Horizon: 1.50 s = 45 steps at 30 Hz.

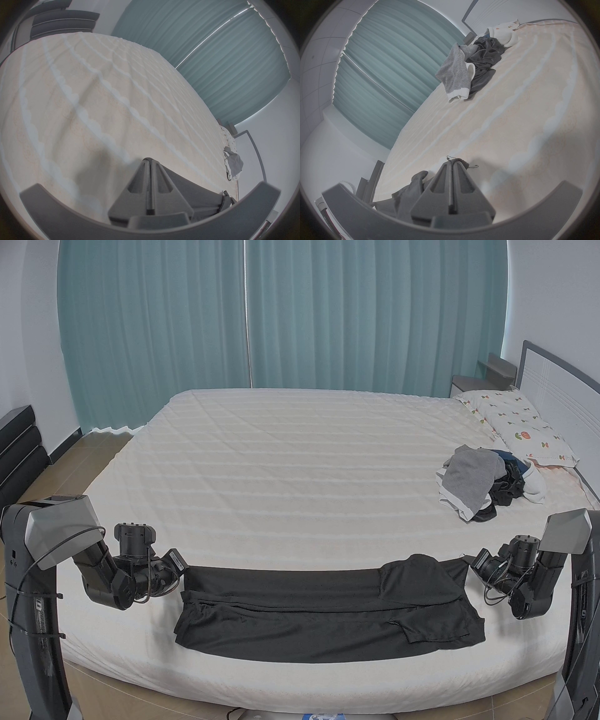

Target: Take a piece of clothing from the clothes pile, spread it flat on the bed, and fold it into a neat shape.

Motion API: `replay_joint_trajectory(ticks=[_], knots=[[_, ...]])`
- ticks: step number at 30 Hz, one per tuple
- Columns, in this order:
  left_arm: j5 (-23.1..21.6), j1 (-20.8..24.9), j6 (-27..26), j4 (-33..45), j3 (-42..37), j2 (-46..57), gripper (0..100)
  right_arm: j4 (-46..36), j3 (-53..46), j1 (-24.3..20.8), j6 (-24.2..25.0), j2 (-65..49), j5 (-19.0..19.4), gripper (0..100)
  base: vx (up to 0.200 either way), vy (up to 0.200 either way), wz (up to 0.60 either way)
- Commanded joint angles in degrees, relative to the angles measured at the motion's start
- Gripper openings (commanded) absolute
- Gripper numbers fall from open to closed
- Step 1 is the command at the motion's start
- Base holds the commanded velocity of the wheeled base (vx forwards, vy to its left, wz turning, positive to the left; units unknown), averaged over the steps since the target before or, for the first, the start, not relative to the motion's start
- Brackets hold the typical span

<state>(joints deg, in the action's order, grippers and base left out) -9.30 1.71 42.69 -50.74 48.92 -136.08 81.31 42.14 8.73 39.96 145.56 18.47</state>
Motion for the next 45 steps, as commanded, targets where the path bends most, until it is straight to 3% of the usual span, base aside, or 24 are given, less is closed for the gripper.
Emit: replay_joint_trajectory(ticks=[1, 8, 27, 28, 31, 32, 39, 45], knots=[[0.69, -0.12, 0.02, -0.5, 0.74, -0.59, 0, 0.08, 1.01, 0.59, 0.12, 0.34, -0.1, 0, 0.0, 0.0, 0.0], [1.22, -0.04, -0.33, -0.33, 3.55, -2.96, 0, -0.01, 2.68, 0.41, 0.21, 1.49, -1.86, 0, 0.0, 0.0, 0.0], [1.3, 0.49, -5.25, -0.06, 3.9, -4.28, 0, -0.01, 2.59, 0.06, -0.23, 3.07, -1.86, 0, 0.0, 0.0, 0.0], [1.3, 0.4, -5.6, -0.06, 3.9, -4.37, 100, -0.01, 2.59, 0.06, -0.15, 3.07, -1.86, 0, 0.0, 0.0, 0.0], [1.3, 0.4, -6.3, -0.24, 3.9, -4.89, 100, -0.01, 2.59, -0.12, -0.15, 3.07, -1.86, 0, 0.0, 0.0, 0.0], [1.3, 0.4, -6.39, -0.15, 3.9, -4.89, 100, -0.01, 2.59, -0.2, -0.15, 3.07, -1.86, 100, 0.0, 0.0, 0.0], [1.48, 0.4, -6.66, -0.24, 2.76, -4.54, 100, 1.39, 0.75, 0.06, 0.12, 0.87, -1.86, 100, 0.0, 0.0, 0.0], [1.3, -0.65, -8.06, -0.68, -2.43, 0.38, 100, 4.73, -6.55, -0.12, 0.29, -2.91, -1.42, 100, 0.0, 0.0, 0.0]])
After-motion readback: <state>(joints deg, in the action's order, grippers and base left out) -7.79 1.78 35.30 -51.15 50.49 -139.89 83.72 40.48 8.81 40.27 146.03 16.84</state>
